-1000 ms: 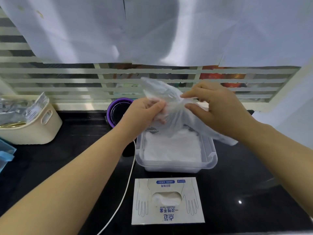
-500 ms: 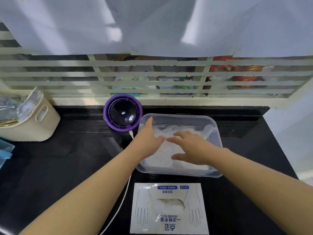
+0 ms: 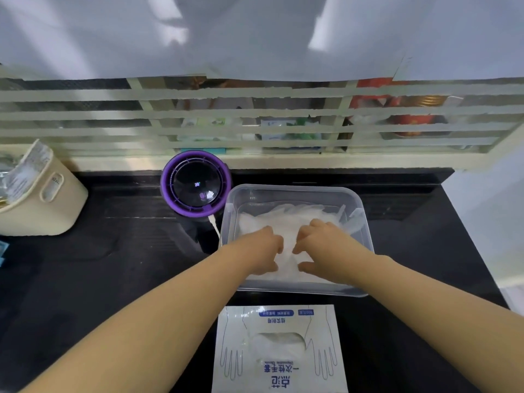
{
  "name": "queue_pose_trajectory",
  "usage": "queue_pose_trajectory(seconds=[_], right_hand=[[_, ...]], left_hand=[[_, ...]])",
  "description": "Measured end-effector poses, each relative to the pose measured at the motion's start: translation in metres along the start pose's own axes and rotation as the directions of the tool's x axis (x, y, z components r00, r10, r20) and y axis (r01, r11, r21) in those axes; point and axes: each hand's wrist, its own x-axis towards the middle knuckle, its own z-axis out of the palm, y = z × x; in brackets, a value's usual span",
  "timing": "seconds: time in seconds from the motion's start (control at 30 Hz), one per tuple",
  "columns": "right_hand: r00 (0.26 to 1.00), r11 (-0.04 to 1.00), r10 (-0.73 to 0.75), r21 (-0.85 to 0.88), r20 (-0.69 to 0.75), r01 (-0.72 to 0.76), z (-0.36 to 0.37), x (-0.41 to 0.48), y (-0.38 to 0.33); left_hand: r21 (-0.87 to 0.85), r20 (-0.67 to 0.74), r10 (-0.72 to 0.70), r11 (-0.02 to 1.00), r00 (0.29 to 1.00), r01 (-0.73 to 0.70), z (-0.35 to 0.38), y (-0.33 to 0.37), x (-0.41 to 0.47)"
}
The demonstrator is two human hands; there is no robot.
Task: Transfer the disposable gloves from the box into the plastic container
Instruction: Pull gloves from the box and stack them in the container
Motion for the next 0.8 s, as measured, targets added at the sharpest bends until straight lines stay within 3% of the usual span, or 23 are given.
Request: queue_pose_trajectory(seconds=[0.13,0.23,0.4,0.57,0.67,0.8], right_hand=[[0.959,0.991,0.087,0.072,0.27,-0.11,0.007,0.002,0.002],[0.924,0.982,0.132,0.081,0.36,-0.172,0.011,0.009,0.007],[0.913,0.927,0.26,0.184,0.314,-0.327,0.012,0.021,0.006],[0.894,0.895,0.278,0.242,0.352,-0.374,0.008,0.023,0.007],[0.908,0.935,0.225,0.184,0.355,-0.303,-0.006,0.012,0.007],[0.964,0.978,0.199,0.031,0.175,-0.207,-0.041,-0.014,-0.002]], left_hand=[[0.073,0.055,-0.008,0.997,0.998,0.004,0.01,0.002,0.006],[0.123,0.037,-0.034,0.992,0.999,0.03,0.014,0.0,0.006],[0.294,0.049,-0.148,0.947,0.988,0.127,0.02,0.001,0.007],[0.462,0.015,-0.216,0.867,0.976,0.185,0.017,0.008,0.012],[0.485,0.004,-0.216,0.854,0.976,0.187,0.013,0.011,0.009],[0.491,-0.016,-0.15,0.86,0.988,0.139,0.0,0.011,-0.005]])
